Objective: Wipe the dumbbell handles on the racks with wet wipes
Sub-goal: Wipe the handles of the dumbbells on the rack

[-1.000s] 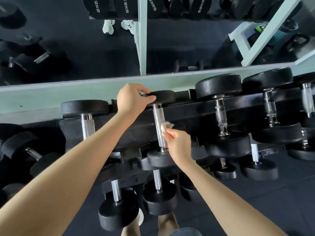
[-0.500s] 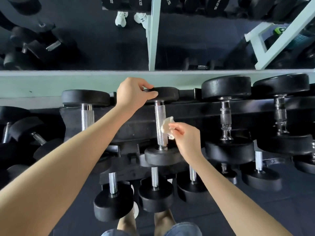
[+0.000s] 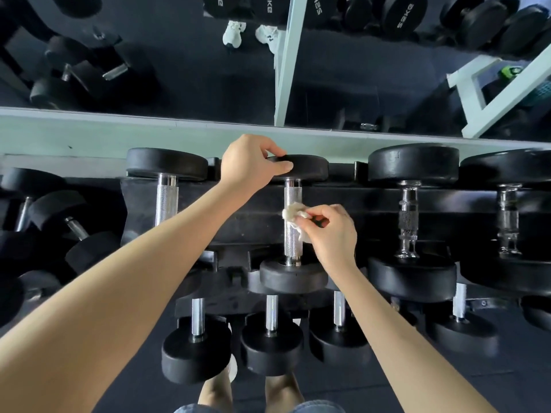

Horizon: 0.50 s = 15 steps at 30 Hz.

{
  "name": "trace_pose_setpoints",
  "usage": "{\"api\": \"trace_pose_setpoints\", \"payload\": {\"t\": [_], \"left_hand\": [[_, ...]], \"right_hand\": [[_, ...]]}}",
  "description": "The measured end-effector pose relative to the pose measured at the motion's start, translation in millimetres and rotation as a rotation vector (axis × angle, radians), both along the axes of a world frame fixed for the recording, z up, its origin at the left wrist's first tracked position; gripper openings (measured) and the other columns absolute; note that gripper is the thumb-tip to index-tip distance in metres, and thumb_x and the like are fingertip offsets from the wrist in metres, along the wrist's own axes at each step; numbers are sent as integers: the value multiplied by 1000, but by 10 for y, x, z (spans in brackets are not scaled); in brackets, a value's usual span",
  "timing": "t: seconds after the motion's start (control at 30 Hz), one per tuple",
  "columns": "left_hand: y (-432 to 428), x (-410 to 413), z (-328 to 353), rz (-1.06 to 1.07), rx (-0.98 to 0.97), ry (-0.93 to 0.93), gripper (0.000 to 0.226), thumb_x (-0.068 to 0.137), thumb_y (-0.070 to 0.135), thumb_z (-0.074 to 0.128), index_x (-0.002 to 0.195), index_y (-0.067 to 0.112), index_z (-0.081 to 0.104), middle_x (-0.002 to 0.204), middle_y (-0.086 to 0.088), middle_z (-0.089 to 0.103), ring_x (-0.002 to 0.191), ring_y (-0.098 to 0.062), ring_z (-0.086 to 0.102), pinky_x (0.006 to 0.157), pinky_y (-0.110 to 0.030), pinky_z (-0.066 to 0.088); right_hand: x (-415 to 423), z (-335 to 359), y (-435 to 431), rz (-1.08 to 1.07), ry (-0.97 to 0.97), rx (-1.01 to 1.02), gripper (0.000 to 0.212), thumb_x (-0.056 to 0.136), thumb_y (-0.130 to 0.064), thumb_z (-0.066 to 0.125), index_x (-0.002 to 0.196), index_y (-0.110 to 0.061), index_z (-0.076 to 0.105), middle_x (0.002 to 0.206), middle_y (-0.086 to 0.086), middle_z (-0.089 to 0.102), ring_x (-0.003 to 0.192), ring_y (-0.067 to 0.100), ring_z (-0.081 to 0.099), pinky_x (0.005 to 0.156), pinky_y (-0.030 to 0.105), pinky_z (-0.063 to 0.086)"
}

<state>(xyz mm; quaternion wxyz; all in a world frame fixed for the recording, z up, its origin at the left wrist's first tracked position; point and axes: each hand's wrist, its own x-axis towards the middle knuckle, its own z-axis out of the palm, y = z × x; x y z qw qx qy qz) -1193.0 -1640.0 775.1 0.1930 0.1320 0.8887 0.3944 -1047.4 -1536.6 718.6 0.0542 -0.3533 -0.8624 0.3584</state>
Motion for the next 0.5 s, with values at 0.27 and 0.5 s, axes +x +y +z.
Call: {"api": "trace_pose_setpoints", "payload": {"t": [0.27, 0.5], "left_hand": [[-2, 7, 3, -4, -5, 5, 26, 76, 36, 76, 99, 24, 72, 97, 2, 66, 86, -15, 60, 68, -24, 44], [-2, 5, -15, 13, 13, -5, 26, 75, 36, 77, 98, 24, 72, 98, 1, 67, 91, -14, 61, 72, -27, 48]], "right_hand": [[110, -71, 33, 602, 214, 301, 32, 81, 8, 57, 108, -4, 67, 91, 9, 53, 78, 18, 51, 68, 23, 43], [-76, 37, -64, 95, 168, -164, 15, 80, -15, 72, 90, -20, 61, 89, -7, 58, 79, 4, 56, 74, 19, 46]]}}
